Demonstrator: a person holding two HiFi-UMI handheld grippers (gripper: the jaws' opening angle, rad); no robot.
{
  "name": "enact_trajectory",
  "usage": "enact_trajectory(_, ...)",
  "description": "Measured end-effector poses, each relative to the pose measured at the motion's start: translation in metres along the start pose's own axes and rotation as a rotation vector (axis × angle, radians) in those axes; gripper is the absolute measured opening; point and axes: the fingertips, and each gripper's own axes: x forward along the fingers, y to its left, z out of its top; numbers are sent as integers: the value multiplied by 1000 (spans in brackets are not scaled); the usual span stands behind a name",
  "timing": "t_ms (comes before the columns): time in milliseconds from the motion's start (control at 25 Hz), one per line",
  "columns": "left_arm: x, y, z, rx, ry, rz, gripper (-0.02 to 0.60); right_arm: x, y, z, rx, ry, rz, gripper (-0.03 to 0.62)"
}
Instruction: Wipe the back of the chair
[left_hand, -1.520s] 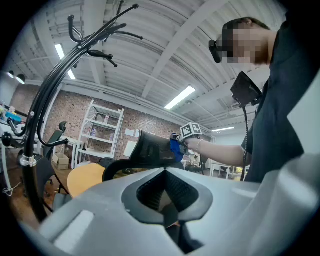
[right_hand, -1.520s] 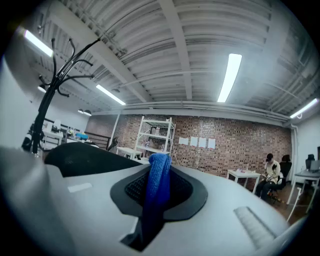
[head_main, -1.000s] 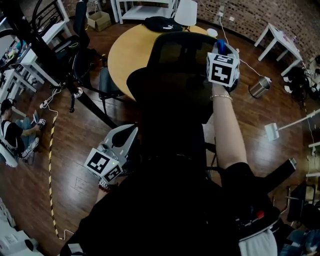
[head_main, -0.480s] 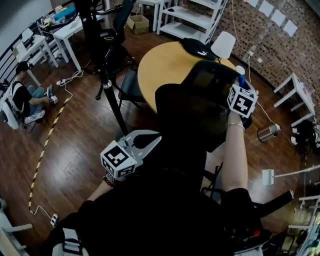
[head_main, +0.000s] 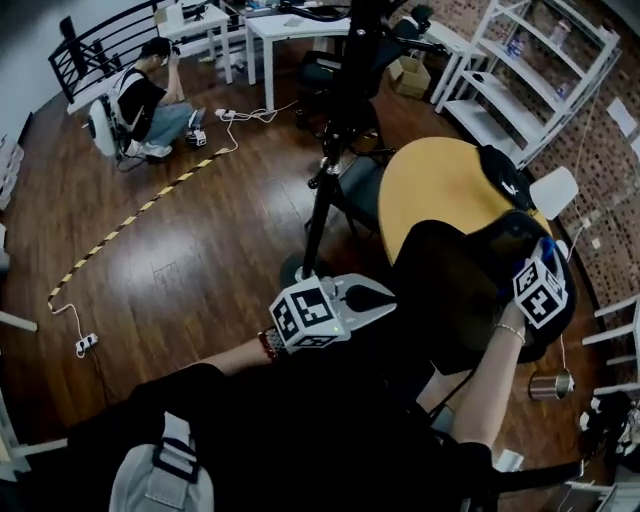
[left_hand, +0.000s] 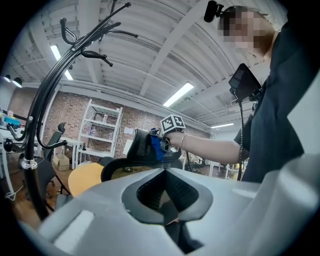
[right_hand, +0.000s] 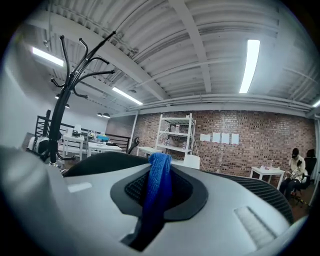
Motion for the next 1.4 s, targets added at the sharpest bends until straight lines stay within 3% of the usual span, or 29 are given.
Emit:
enact_trajectory(280, -14, -4, 4, -29, -15, 45, 6, -14, 38, 12, 8, -58, 53, 38)
enact_trajectory(400, -21, 3, 3, -54, -23, 68, 6, -13, 63, 21, 54, -73, 113, 38)
enact_trajectory(600, -14, -1, 3, -72, -12, 47, 6, -13, 87, 32, 93, -112, 154, 38)
enact_trajectory(960, -19, 6, -5, -36, 17, 59, 6, -16, 139, 35, 169, -156, 309, 38)
enact_trajectory(1200, -42, -9, 6, -38, 41, -5, 6, -51, 171, 55, 77, -177, 348, 38)
enact_trajectory(1320, -29, -4, 0, -39, 46, -3, 6, -53, 162, 53, 203, -255, 436, 38)
enact_trajectory(1400, -16, 1, -11, -50, 55, -8, 6, -56, 130, 37, 276, -288, 430, 38)
